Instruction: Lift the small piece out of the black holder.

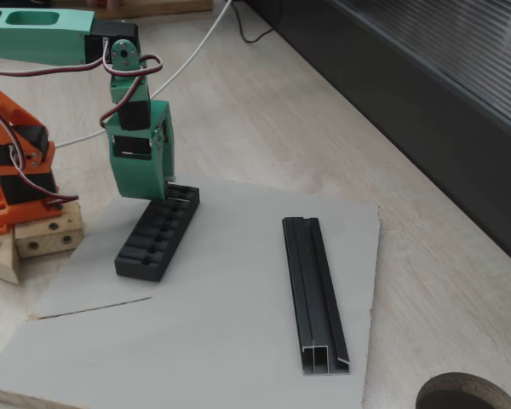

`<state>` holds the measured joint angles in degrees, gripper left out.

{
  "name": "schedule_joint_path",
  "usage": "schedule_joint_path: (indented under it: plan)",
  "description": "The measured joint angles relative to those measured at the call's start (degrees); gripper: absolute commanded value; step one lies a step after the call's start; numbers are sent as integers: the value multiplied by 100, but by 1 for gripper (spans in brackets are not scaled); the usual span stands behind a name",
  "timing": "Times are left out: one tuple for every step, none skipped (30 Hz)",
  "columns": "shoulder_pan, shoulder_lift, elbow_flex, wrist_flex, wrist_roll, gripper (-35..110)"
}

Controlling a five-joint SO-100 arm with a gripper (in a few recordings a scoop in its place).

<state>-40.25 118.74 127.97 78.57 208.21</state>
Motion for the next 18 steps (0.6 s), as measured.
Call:
schedule_joint_path:
  plan:
    - [0, 0, 0, 0, 0, 34]
    - [0, 0, 0, 0, 0, 34]
    - [0, 0, 0, 0, 0, 34]
    - [0, 0, 0, 0, 0, 34]
    - [0, 0, 0, 0, 0, 34]
    - [0, 0, 0, 0, 0, 34]
    - [0, 0, 0, 0, 0, 34]
    - [0, 0, 0, 0, 0, 34]
    - [0, 0, 0, 0, 0, 34]
    - [0, 0, 0, 0, 0, 34]
    - [0, 0, 0, 0, 0, 34]
    - [0, 0, 0, 0, 0, 34]
    - [0, 0, 0, 0, 0, 34]
    - [0, 0, 0, 0, 0, 35]
    - [0, 0, 0, 0, 0, 35]
    - [0, 0, 0, 0, 0, 35]
    - [0, 0, 0, 0, 0, 35]
    - [0, 0, 0, 0, 0, 35]
